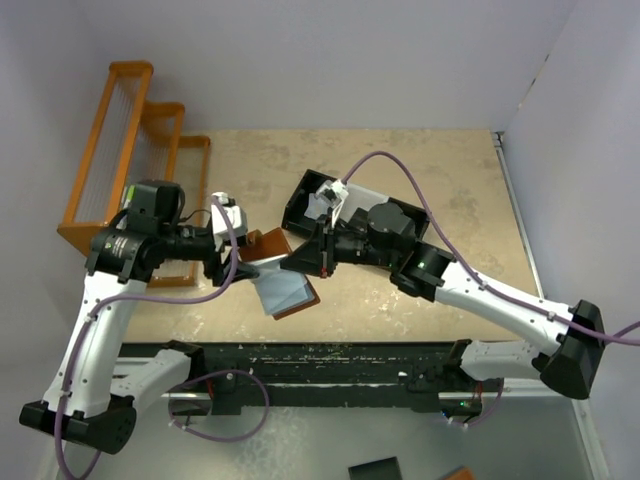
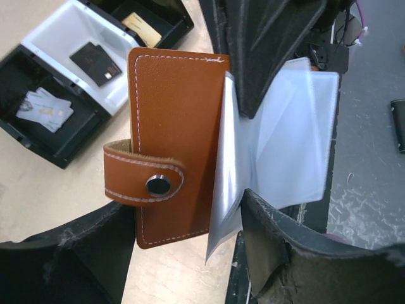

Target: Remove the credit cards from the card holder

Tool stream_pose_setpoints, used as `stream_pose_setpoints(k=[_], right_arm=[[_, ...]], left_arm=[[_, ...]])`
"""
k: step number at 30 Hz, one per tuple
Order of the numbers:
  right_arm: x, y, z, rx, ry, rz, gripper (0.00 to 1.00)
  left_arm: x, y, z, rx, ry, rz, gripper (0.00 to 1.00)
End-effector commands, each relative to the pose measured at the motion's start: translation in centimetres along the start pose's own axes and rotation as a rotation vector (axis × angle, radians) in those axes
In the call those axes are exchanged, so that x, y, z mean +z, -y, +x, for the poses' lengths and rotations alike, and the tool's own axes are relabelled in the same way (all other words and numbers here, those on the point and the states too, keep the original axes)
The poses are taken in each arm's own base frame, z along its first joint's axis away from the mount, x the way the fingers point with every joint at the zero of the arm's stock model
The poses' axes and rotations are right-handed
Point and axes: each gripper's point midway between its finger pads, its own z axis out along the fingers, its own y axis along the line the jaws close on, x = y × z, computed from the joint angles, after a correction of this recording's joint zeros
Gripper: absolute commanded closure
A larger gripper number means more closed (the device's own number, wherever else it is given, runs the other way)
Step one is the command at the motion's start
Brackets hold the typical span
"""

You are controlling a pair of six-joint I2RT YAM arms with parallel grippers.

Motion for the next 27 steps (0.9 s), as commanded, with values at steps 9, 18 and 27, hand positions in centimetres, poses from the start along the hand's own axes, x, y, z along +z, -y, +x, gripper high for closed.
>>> stream_pose_setpoints(k=[9, 18, 27], right_arm=[[0.7, -2.8, -1.0, -0.01, -0.031, -0.126, 0.94], [0.3, -2.8, 0.4, 0.068, -0.027, -0.184, 0.57], [-4.2, -4.9, 0.4, 0.015, 0.054, -0.284, 0.41]], left_arm=[[2.2, 1.3, 1.2, -0.192, 0.073, 0.128, 0.97], [1.6, 1.3, -3.8, -0.34, 0.199, 0.184, 1.0], [0.2, 1.1, -8.0, -0.409, 0.292, 0.239, 1.0]])
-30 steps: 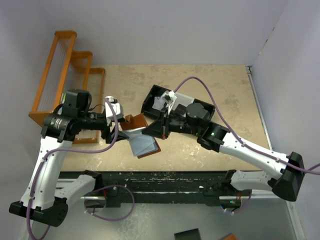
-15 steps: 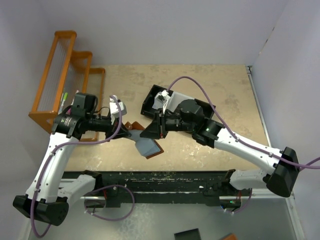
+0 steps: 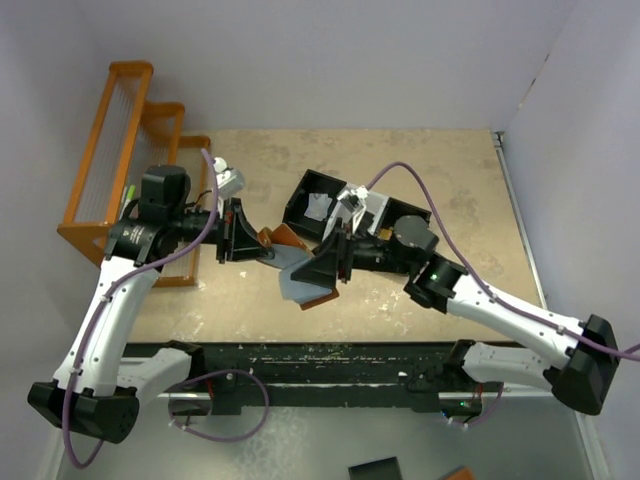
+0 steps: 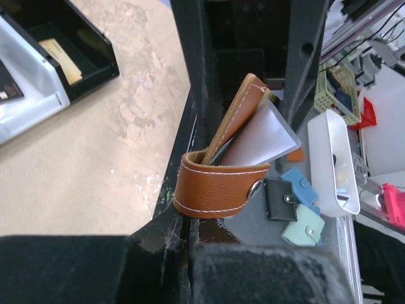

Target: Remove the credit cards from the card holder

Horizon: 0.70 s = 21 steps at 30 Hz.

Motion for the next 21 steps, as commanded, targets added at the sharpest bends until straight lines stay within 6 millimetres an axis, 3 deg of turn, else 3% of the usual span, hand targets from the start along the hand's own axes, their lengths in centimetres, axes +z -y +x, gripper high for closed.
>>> stream_pose_setpoints(k=[1, 10, 16, 21], right_arm=[[-2.5, -3.9, 0.1, -0.061, 0.018, -0.137, 0.4], [-5.6, -4.7, 0.4, -0.126, 0.08, -0.112, 0.38], [-6.8, -5.6, -1.2, -0.199, 0.169, -0.1, 0.51], [-6.5, -4.4, -2.5, -0.223, 0.191, -0.003, 0.75]], left_arm=[[-0.8, 2.8, -4.2, 0.078, 0.1, 0.073, 1.0], [-1.0, 3.2, -5.3, 0.042, 0.137, 0.047, 1.0], [-1.1, 3.8, -5.3, 0.031, 0.133, 0.069, 1.0], [-1.0, 4.0, -4.9, 0.013, 0.125, 0.09, 1.0]])
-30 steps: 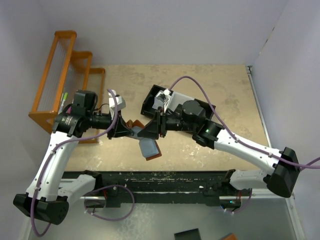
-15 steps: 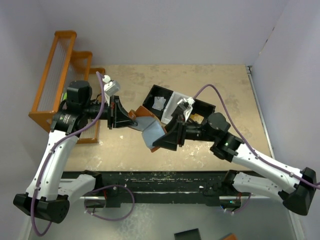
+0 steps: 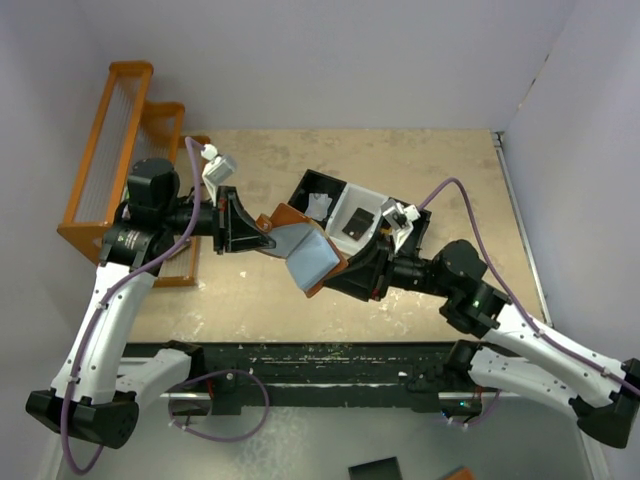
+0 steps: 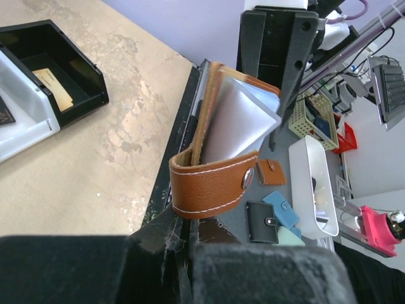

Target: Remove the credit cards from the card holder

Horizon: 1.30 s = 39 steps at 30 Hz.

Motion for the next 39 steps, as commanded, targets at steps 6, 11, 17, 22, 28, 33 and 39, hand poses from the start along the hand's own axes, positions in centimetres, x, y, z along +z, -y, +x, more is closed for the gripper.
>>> stream_pose_setpoints(k=[6, 11, 17, 22, 28, 33, 39], right_arm=[[0.6, 1.8, -4.4, -0.051, 0.125, 0.181, 0.8], [-0.3, 2.1, -5.2, -0.033, 0.203, 0.211, 0.61], [-0.5, 1.6, -5.9, -0.043, 0.239, 0.192, 0.75], [-0.2, -0.6, -6.0, -0.07, 0.22, 0.087, 0.74], [0.0, -1.1, -5.8, -0.08, 0.199, 0.061, 0.78], [0.0, 0.1, -5.6, -0.066, 0.194, 0.12, 0.89], [0.5, 1.0, -5.5, -0.071, 0.17, 0.155, 0.88]], left_arm=[[-0.5, 2.3, -1.0, 0.043, 0.02, 0.067, 1.0], [-0.5, 2.5, -0.9, 0.042, 0.02, 0.07, 1.0], [-0.6, 2.7, -1.0, 0.05, 0.027, 0.068, 1.0], [-0.6, 1.9, -1.2, 0.062, 0.045, 0.013, 1.0], [-0.4, 1.4, -1.4, 0.043, 0.049, -0.002, 1.0], [-0.4, 1.6, -1.4, 0.031, 0.05, 0.01, 1.0], [-0.4, 1.6, -1.4, 0.027, 0.052, 0.01, 1.0]])
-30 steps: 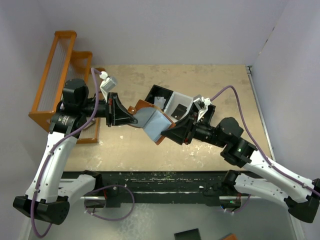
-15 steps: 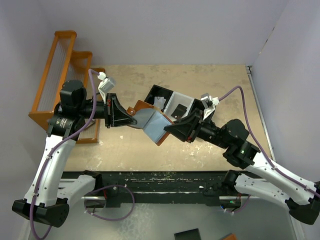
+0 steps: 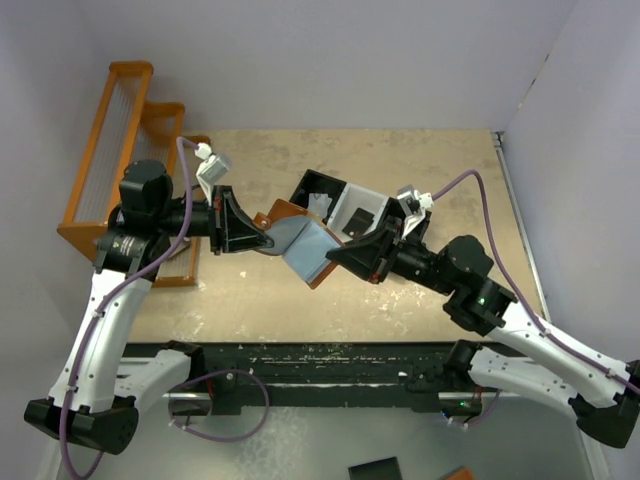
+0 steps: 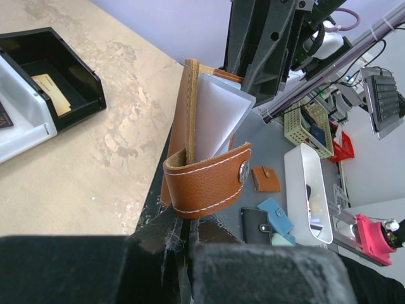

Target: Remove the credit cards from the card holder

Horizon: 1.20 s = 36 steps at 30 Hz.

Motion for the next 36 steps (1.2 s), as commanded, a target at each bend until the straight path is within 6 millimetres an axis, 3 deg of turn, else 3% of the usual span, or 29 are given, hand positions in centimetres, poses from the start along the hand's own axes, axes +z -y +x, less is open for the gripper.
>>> stream_pose_setpoints(k=[1, 5, 10, 13, 15, 18, 19, 21, 24, 25, 29, 32, 36], right_arm=[[0.4, -0.3, -1.3, -0.028, 0.018, 0.02, 0.92], [0.5, 2.2, -1.4, 0.002, 0.038, 0.155, 0.9], [1.2, 2.2, -2.0, 0.055, 0.115, 0.125, 0.75], [1.7, 2.0, -1.9, 0.071, 0.12, 0.101, 0.73], [2.0, 1.9, -1.9, 0.073, 0.118, 0.097, 0.76], [2.0, 2.2, -2.1, 0.062, 0.112, 0.127, 0.92], [1.8, 2.5, -2.0, 0.06, 0.104, 0.154, 1.0], [1.5, 3.4, -2.0, 0.061, 0.101, 0.214, 1.0], [1.0, 5.3, -1.6, 0.088, 0.084, 0.333, 1.0], [1.0, 5.7, -1.4, 0.097, 0.075, 0.354, 1.0], [2.5, 6.1, -0.5, 0.126, 0.039, 0.378, 1.0], [4.0, 6.3, 0.0, 0.141, 0.015, 0.397, 1.0], [6.3, 5.9, 0.3, 0.156, -0.003, 0.392, 1.0]], left_arm=[[0.0, 0.6, -0.7, 0.044, 0.019, 0.02, 1.0], [-0.1, 1.0, -0.5, 0.049, 0.012, 0.045, 1.0], [0.0, 0.5, 0.4, 0.049, 0.004, 0.043, 1.0], [0.0, 0.0, 0.8, 0.05, -0.004, 0.033, 1.0], [0.1, -0.4, 1.0, 0.05, -0.008, 0.025, 1.0], [0.1, -1.3, 1.2, 0.07, -0.011, -0.013, 1.0], [0.1, -2.0, 1.2, 0.093, -0.011, -0.04, 0.97], [0.0, -4.0, 1.3, 0.122, -0.016, -0.138, 0.65], [-1.2, -7.9, 0.9, 0.211, -0.03, -0.356, 0.46], [-1.5, -8.5, 0.8, 0.246, -0.033, -0.391, 0.35], [-0.5, -7.3, 1.1, 0.315, -0.021, -0.308, 0.06], [1.7, -6.3, 3.2, 0.299, -0.09, -0.232, 0.01], [1.8, -8.2, 4.9, 0.299, -0.126, -0.268, 0.01]])
